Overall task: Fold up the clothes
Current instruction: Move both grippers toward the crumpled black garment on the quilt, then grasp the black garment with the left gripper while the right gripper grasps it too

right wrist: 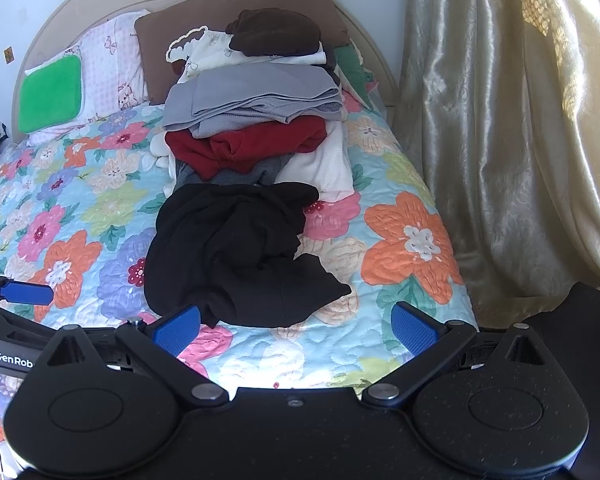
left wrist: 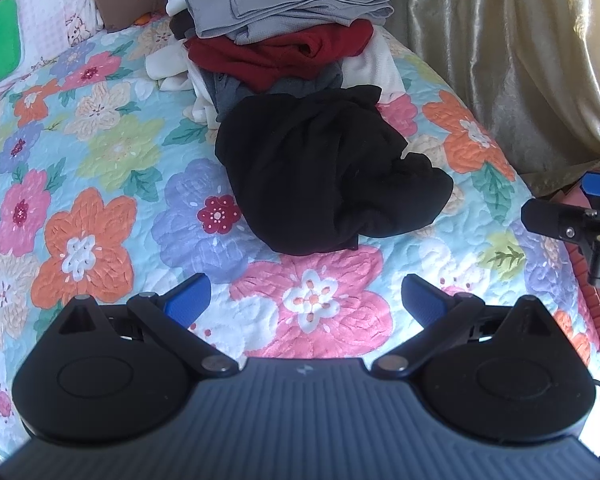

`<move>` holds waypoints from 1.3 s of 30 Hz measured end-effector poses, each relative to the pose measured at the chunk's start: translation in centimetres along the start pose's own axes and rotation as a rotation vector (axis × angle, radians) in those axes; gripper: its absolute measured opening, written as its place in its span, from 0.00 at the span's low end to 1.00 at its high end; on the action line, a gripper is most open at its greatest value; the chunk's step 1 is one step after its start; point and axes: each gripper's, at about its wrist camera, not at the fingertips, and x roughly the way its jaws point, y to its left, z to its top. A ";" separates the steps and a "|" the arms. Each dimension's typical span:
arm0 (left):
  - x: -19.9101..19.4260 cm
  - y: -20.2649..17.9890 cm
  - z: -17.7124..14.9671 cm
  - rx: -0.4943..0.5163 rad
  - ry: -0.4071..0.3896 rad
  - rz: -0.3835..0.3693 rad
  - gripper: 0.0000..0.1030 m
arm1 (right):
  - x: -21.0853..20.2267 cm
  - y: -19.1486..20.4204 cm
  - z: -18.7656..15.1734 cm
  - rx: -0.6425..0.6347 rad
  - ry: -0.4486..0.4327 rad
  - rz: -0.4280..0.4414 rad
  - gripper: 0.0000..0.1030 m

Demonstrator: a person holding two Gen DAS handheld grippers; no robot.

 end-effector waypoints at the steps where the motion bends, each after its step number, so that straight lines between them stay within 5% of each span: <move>1: 0.0 0.0 0.0 0.001 0.002 0.001 1.00 | 0.0 0.0 0.0 0.000 0.000 -0.001 1.00; 22: 0.7 0.8 -0.2 -0.009 0.015 0.018 1.00 | 0.9 -0.1 -0.4 -0.005 0.009 -0.006 1.00; 26: 1.8 1.4 -0.1 -0.022 -0.003 0.000 1.00 | 1.7 -0.6 -0.3 0.033 -0.006 0.052 1.00; 31: 4.7 4.1 1.2 -0.111 -0.076 -0.019 1.00 | 5.2 -2.4 0.6 0.207 0.000 0.231 1.00; 36: 9.2 7.4 2.3 -0.194 -0.052 -0.125 0.95 | 12.3 -4.0 1.0 0.420 0.060 0.387 1.00; 39: 11.7 9.4 2.1 -0.283 -0.019 -0.192 0.88 | 16.2 -5.5 0.5 0.616 0.095 0.382 1.00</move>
